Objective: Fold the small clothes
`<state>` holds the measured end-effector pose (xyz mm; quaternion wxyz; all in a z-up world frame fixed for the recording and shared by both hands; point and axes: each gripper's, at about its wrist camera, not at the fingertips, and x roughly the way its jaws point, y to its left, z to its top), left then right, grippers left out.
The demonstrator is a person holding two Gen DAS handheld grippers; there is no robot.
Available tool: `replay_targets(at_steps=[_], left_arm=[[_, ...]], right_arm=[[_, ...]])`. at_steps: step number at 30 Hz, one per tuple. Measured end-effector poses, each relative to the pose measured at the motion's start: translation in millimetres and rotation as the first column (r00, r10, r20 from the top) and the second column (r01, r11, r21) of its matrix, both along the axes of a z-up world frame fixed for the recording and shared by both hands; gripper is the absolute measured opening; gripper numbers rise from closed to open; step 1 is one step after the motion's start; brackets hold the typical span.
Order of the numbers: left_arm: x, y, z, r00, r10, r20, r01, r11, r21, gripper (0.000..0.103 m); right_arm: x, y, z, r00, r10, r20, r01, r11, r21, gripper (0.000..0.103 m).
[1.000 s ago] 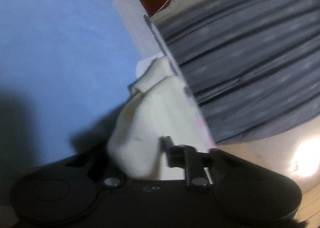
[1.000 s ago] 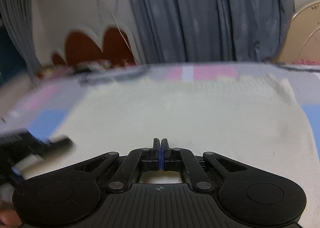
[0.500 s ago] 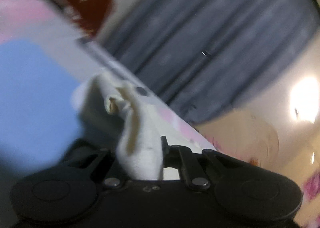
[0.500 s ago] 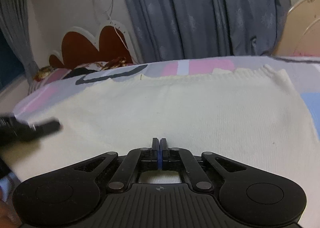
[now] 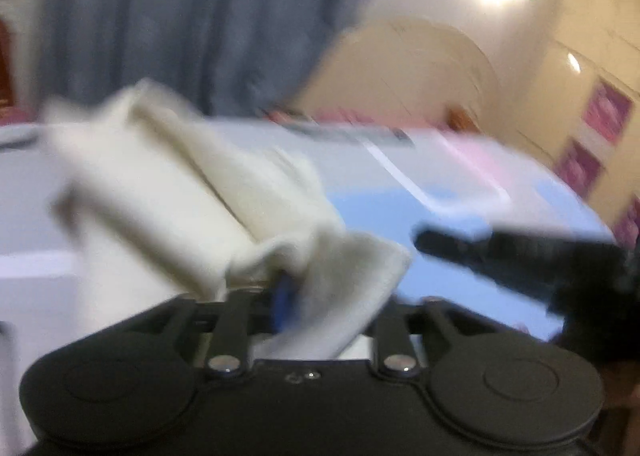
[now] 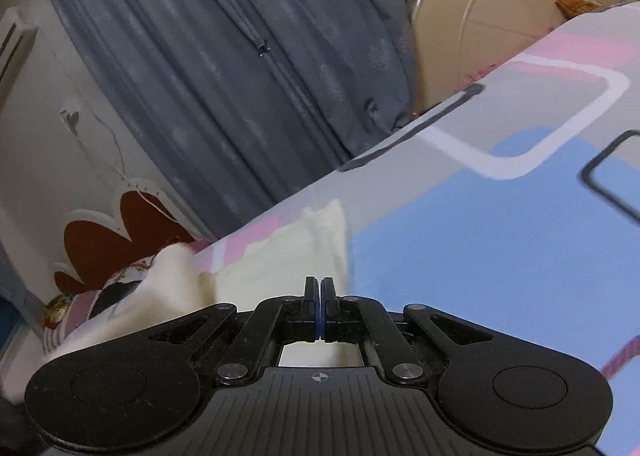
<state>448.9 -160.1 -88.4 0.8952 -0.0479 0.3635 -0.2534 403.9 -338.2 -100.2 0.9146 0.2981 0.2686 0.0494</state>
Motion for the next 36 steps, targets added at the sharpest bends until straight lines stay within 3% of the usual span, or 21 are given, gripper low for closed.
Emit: replay_targets(at_steps=[1, 2, 5, 8, 9, 10, 11, 12, 14, 19, 23, 31, 34, 36], left_arm=[[-5, -11, -6, 0.999, -0.047, -0.006, 0.047, 0.999, -0.002, 0.067], [-11, -18, -9, 0.997, -0.079, 0.004, 0.080, 0.997, -0.006, 0.072], [-31, -8, 1, 0.992, -0.107, 0.065, 0.111, 0.992, -0.055, 0.065], [-41, 34, 18, 0.994, -0.018, 0.111, 0.034, 0.989, -0.146, 0.067], [-41, 54, 20, 0.992, 0.027, 0.120, -0.005, 0.984, -0.179, 0.073], [-39, 71, 22, 0.989, 0.079, 0.123, -0.052, 0.977, -0.205, 0.075], [-30, 88, 22, 0.983, 0.136, 0.121, -0.107, 0.970, -0.218, 0.075], [-22, 99, 20, 0.979, 0.171, 0.112, -0.144, 0.966, -0.216, 0.074], [-5, 120, 14, 0.969, 0.238, 0.070, -0.219, 0.954, -0.205, 0.071], [23, 147, -9, 0.950, 0.308, -0.057, -0.312, 0.917, -0.249, 0.064], [25, 162, -24, 0.938, 0.323, -0.124, -0.342, 0.917, -0.207, 0.061], [21, 166, -25, 0.940, 0.319, -0.117, -0.338, 0.916, -0.217, 0.060], [23, 164, -27, 0.943, 0.314, -0.113, -0.331, 0.922, -0.202, 0.059], [24, 161, -26, 0.945, 0.308, -0.107, -0.324, 0.925, -0.201, 0.056]], right_arm=[[-3, -6, -1, 1.000, -0.003, -0.004, 0.003, 1.000, -0.001, 0.000], [-5, -12, -2, 1.000, -0.011, -0.008, 0.011, 1.000, 0.003, 0.000], [-6, -26, -1, 0.999, -0.041, -0.017, 0.041, 0.999, 0.013, 0.002], [-4, -26, 1, 1.000, -0.012, -0.005, 0.012, 1.000, 0.021, 0.007], [-1, -21, 2, 1.000, 0.007, 0.002, -0.007, 1.000, 0.016, 0.010], [2, -16, 4, 1.000, 0.024, 0.010, -0.025, 1.000, 0.011, 0.024], [5, -9, 5, 0.999, 0.040, 0.020, -0.040, 0.999, 0.005, 0.048], [7, -1, 6, 0.997, 0.063, 0.034, -0.063, 0.998, -0.005, 0.054], [16, 13, 5, 0.990, 0.133, 0.042, -0.131, 0.991, -0.032, 0.053], [36, 42, -5, 0.974, 0.226, 0.014, -0.224, 0.972, -0.075, 0.048], [54, 49, -17, 0.967, 0.252, -0.042, -0.255, 0.964, -0.081, 0.048], [75, 55, -26, 0.953, 0.294, -0.069, -0.297, 0.955, -0.029, 0.047], [77, 65, -22, 0.940, 0.336, -0.062, -0.339, 0.939, -0.056, 0.015], [72, 72, -15, 0.938, 0.343, -0.040, -0.345, 0.929, -0.131, 0.014]])
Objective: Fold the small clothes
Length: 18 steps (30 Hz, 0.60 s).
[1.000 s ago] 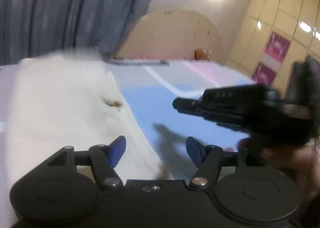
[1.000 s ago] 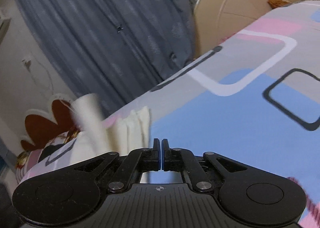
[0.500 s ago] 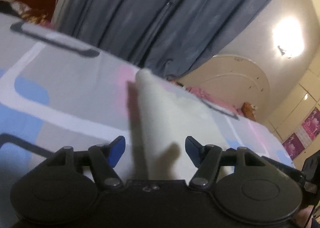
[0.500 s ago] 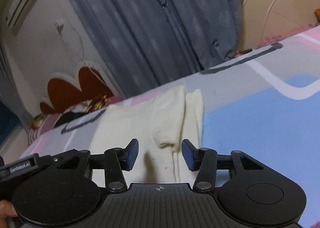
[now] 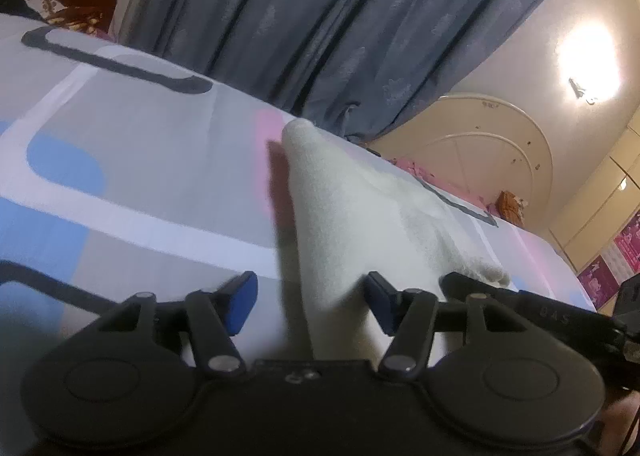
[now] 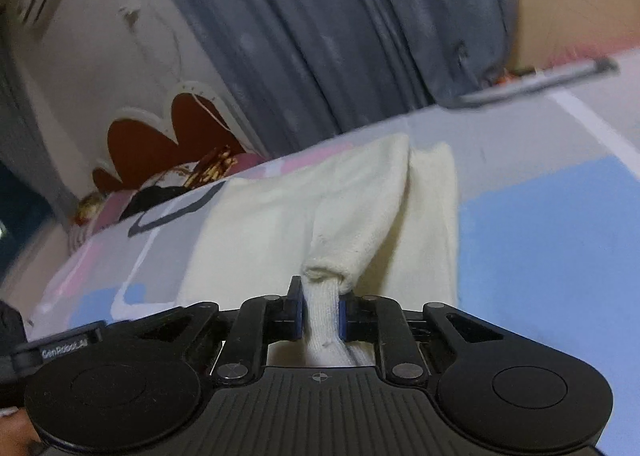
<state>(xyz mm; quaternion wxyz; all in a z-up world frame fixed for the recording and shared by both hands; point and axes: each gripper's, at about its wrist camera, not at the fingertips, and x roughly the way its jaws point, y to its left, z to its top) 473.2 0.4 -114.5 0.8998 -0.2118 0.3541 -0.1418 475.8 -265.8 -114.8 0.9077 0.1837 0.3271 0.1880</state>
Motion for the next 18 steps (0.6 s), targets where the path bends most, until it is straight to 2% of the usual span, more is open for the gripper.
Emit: replay_targets(at_steps=[2, 4, 6, 8, 10, 12, 14, 15, 17, 18], left_arm=[[0, -4, 6, 1.000, -0.018, 0.018, 0.018, 1.000, 0.000, 0.053], [0, -8, 12, 0.998, -0.046, 0.034, 0.047, 0.998, -0.031, 0.053], [3, -19, 14, 0.996, -0.082, 0.029, 0.082, 0.997, 0.005, 0.053], [7, -30, 9, 0.994, -0.108, -0.005, 0.108, 0.993, 0.050, 0.054], [9, -34, 1, 0.993, -0.113, -0.039, 0.115, 0.992, 0.058, 0.055], [9, -36, 0, 0.992, -0.120, -0.040, 0.122, 0.990, 0.070, 0.055], [7, -33, 9, 0.991, -0.128, -0.041, 0.131, 0.988, 0.081, 0.054], [2, -30, 18, 0.992, -0.126, -0.005, 0.126, 0.988, 0.085, 0.052], [-1, -22, 37, 0.987, -0.133, 0.088, 0.127, 0.990, 0.068, 0.054], [1, -21, 42, 0.985, -0.135, 0.109, 0.130, 0.990, 0.059, 0.054]], right_arm=[[-8, -1, 8, 0.999, -0.004, 0.039, 0.005, 1.000, -0.018, 0.014], [-15, -7, 14, 0.998, -0.009, 0.059, 0.009, 1.000, -0.011, 0.013], [-23, -15, 18, 0.997, -0.015, 0.075, 0.016, 1.000, -0.011, 0.013], [-22, -23, 9, 0.999, -0.026, 0.043, 0.027, 1.000, -0.015, 0.013], [-12, -31, -9, 0.999, -0.030, -0.043, 0.031, 0.999, 0.022, 0.014], [-9, -40, -19, 0.997, -0.037, -0.064, 0.042, 0.995, 0.087, 0.014], [-10, -46, -17, 0.996, -0.038, -0.077, 0.046, 0.993, 0.112, 0.014], [-12, -49, -12, 0.996, -0.049, -0.073, 0.057, 0.993, 0.108, 0.015], [-27, -55, 5, 0.991, -0.132, -0.013, 0.133, 0.990, 0.053, 0.031], [-34, -57, 15, 0.987, -0.157, 0.039, 0.155, 0.987, 0.031, 0.031]])
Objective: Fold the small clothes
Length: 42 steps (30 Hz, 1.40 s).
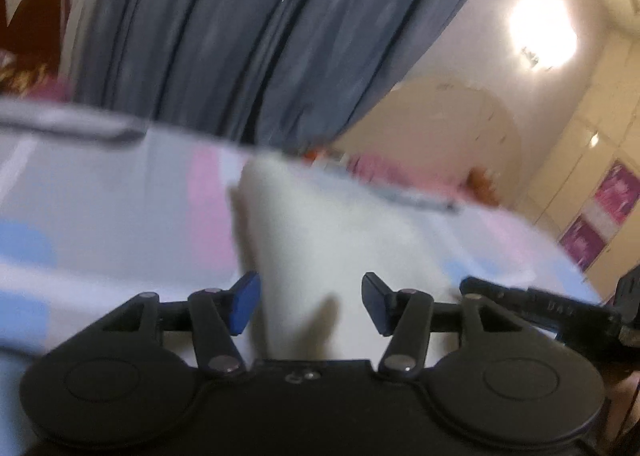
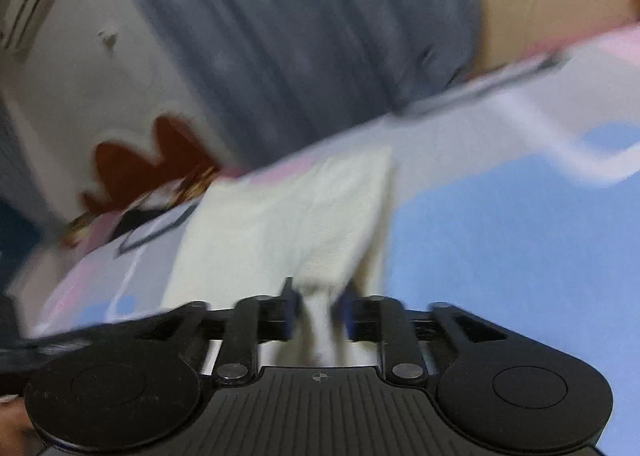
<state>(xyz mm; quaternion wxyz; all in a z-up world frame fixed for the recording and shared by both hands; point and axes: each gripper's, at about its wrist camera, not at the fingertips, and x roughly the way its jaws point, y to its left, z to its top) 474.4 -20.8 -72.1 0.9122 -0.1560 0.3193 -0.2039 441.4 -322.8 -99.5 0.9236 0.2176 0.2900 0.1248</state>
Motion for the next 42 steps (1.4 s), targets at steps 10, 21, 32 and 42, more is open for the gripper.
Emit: replay_targets(at_steps=[10, 21, 32, 42], left_arm=[[61, -30, -38, 0.983, -0.141, -0.118, 0.122, 0.980, -0.155, 0.045], [-39, 3, -21, 0.996, -0.067, -0.055, 0.067, 0.998, -0.015, 0.044], [-73, 3, -41, 0.988, -0.050, -0.148, 0.057, 0.997, 0.042, 0.044], [-89, 8, -27, 0.991, -0.037, -0.130, 0.037, 0.999, -0.003, 0.045]], right_arm=[[57, 45, -19, 0.992, 0.106, -0.065, -0.121, 0.951, -0.284, 0.024], [-19, 17, 9, 0.994, 0.103, -0.045, -0.110, 0.971, -0.214, 0.024], [-74, 21, -10, 0.974, 0.144, -0.176, -0.159, 0.985, -0.073, 0.024], [-91, 20, 4, 0.985, 0.139, -0.104, -0.153, 0.977, -0.145, 0.004]])
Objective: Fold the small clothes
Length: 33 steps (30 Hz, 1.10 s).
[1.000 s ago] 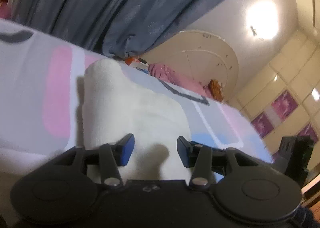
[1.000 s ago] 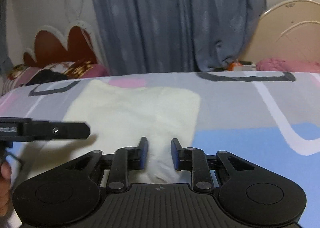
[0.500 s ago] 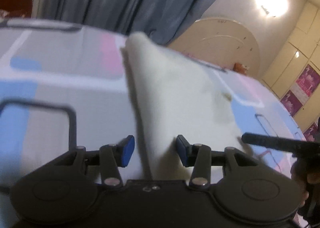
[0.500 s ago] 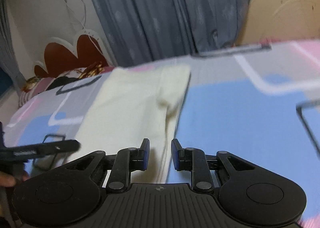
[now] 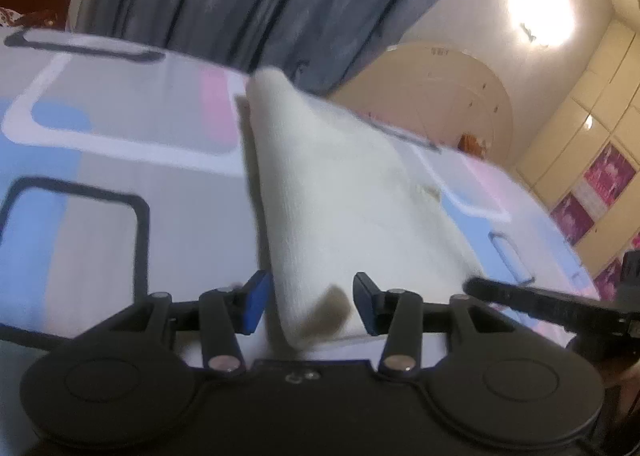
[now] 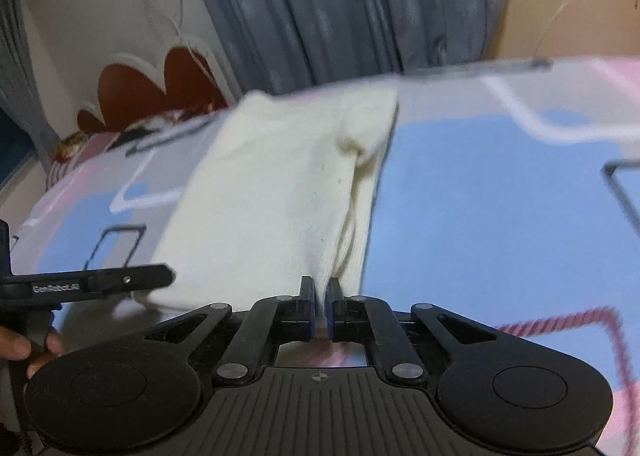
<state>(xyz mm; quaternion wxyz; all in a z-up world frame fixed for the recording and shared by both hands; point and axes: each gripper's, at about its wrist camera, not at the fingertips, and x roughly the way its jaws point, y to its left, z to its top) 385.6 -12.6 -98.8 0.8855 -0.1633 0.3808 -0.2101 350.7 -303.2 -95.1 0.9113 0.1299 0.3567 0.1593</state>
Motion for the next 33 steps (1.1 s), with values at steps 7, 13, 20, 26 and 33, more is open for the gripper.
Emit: replay_targets(at_steps=[7, 13, 20, 26, 33], left_arm=[[-10, -12, -5, 0.999, -0.046, -0.007, 0.047, 0.983, 0.179, 0.044], [-15, -17, 8, 0.997, -0.031, 0.065, 0.017, 0.980, 0.200, 0.047], [-13, -28, -9, 0.999, -0.035, 0.000, 0.034, 0.974, 0.223, 0.047], [-14, -26, 2, 0.999, -0.029, 0.017, 0.025, 0.977, 0.213, 0.048], [36, -29, 31, 0.992, -0.024, 0.123, 0.006, 0.989, 0.151, 0.058]], right_arm=[[6, 14, -17, 0.998, 0.029, -0.055, -0.036, 0.991, -0.127, 0.004], [-16, 31, 18, 0.995, 0.025, 0.101, -0.007, 0.985, -0.173, 0.005], [-12, 51, -21, 0.996, 0.089, 0.030, -0.080, 0.970, -0.232, 0.004], [-7, 45, -12, 0.996, 0.091, 0.024, -0.083, 0.971, -0.223, 0.004], [28, 39, 17, 0.983, 0.004, 0.185, 0.027, 0.986, -0.167, 0.004]])
